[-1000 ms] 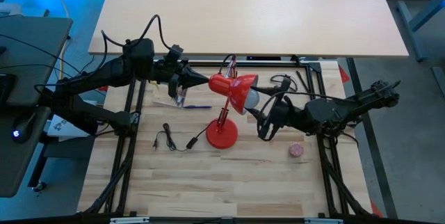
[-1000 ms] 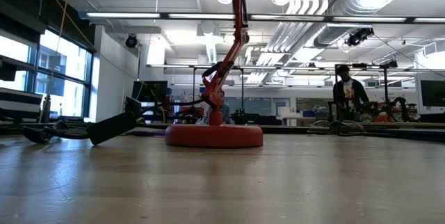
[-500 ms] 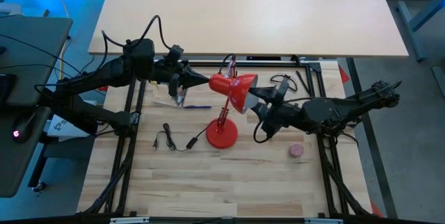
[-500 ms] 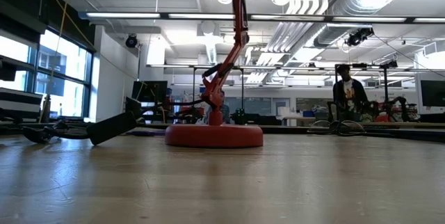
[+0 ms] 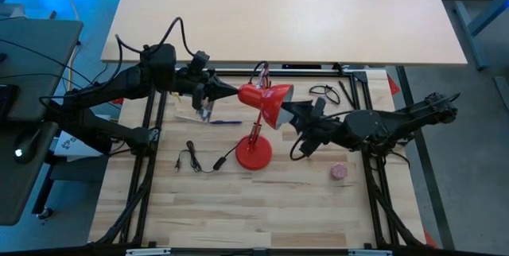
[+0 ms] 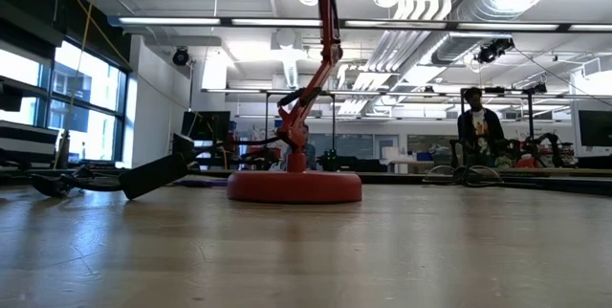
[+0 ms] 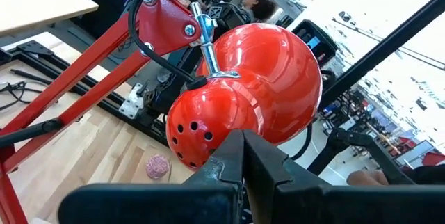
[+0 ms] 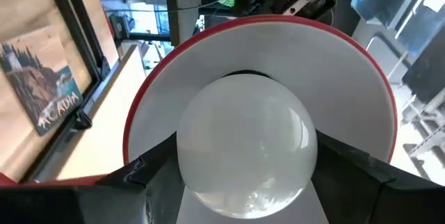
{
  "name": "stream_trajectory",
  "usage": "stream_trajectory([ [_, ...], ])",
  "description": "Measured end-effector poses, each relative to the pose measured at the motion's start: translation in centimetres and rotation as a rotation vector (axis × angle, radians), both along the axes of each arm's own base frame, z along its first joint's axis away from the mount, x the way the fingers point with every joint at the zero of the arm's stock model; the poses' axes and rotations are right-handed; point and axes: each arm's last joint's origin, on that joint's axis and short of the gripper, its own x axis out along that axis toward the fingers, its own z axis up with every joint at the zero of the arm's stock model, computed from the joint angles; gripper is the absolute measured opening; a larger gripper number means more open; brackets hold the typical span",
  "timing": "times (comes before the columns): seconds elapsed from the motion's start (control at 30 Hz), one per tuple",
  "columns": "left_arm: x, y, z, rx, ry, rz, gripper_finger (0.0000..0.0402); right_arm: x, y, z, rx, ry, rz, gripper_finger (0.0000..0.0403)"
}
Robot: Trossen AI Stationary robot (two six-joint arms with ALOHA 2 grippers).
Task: Screw lightbulb
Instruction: Insert the lightbulb on the lamp
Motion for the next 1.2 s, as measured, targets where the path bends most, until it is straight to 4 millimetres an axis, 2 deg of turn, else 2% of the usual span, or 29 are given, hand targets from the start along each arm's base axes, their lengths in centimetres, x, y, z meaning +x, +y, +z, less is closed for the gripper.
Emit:
stream_trajectory([
  [0.5, 0.0, 0.0, 0.0, -0.001, -0.001, 0.003, 0.0000, 0.0, 0.2, 0.2, 0.137, -0.080, 0.012, 0.0257],
  [0.93, 0.1, -0.3, 0.0, -0.023, 0.003, -0.002, 0.0000, 0.0, 0.3, 0.2, 0.166, -0.090, 0.029, 0.0257],
  [1.2, 1.1, -0.9, -0.2, -0.023, -0.011, -0.032, 0.0000, -0.1, 0.2, 0.1, 0.137, -0.069, -0.007, 0.0257],
])
